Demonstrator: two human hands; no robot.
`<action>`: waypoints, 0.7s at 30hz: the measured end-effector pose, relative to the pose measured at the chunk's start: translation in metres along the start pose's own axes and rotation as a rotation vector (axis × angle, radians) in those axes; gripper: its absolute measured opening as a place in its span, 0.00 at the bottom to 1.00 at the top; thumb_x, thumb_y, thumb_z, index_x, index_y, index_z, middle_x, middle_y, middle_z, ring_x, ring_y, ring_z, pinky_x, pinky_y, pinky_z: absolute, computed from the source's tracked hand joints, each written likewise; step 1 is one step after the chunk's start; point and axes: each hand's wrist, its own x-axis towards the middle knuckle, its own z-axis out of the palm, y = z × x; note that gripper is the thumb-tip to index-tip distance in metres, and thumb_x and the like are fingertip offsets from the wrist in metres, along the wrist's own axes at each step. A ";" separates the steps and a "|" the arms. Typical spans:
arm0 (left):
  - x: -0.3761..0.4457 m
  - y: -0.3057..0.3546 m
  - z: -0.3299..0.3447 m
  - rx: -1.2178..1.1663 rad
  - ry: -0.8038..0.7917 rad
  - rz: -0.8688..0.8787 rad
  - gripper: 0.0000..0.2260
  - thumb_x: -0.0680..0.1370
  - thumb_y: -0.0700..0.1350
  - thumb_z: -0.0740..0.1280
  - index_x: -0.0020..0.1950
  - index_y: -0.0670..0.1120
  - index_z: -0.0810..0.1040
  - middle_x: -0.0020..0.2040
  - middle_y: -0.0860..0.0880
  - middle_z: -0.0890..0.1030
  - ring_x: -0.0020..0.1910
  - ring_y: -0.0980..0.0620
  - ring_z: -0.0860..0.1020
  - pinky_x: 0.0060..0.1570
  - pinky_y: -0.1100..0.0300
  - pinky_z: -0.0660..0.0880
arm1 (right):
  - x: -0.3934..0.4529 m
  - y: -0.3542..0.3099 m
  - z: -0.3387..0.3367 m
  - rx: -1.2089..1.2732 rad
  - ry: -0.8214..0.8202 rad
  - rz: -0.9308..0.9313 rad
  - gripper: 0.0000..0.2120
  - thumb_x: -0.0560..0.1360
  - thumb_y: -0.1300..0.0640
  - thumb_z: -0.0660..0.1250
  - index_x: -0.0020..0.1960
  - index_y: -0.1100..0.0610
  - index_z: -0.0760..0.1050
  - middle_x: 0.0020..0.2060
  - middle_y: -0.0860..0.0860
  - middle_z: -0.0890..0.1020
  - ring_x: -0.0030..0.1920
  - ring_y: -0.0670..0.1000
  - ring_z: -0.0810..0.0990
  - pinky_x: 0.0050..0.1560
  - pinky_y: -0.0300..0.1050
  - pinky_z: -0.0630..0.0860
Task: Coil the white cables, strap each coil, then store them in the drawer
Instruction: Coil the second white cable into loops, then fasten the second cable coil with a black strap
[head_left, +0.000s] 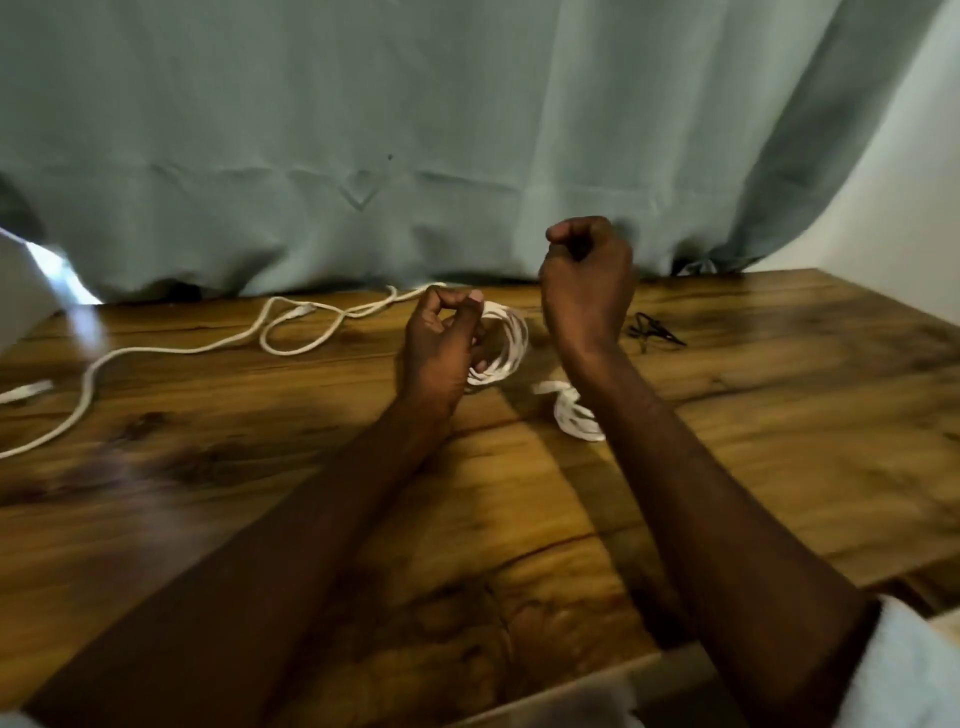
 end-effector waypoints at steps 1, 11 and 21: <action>-0.004 -0.001 0.005 -0.005 -0.011 0.014 0.08 0.82 0.44 0.69 0.45 0.48 0.73 0.32 0.51 0.75 0.29 0.55 0.72 0.26 0.63 0.69 | 0.011 0.008 -0.016 -0.065 -0.008 0.006 0.12 0.73 0.64 0.67 0.50 0.50 0.83 0.45 0.44 0.85 0.46 0.45 0.83 0.47 0.36 0.77; -0.010 -0.010 0.008 0.055 -0.013 0.018 0.07 0.80 0.46 0.71 0.45 0.49 0.75 0.35 0.50 0.79 0.30 0.51 0.74 0.27 0.61 0.69 | 0.078 0.110 -0.099 -0.751 -0.229 0.134 0.12 0.76 0.54 0.74 0.58 0.55 0.85 0.60 0.57 0.84 0.60 0.60 0.82 0.55 0.47 0.76; -0.005 -0.010 0.003 0.032 -0.004 -0.014 0.05 0.81 0.43 0.70 0.50 0.44 0.75 0.35 0.45 0.78 0.23 0.57 0.71 0.25 0.63 0.67 | 0.094 0.122 -0.084 -0.754 -0.322 0.076 0.06 0.77 0.58 0.71 0.50 0.56 0.88 0.49 0.56 0.88 0.53 0.57 0.85 0.47 0.44 0.75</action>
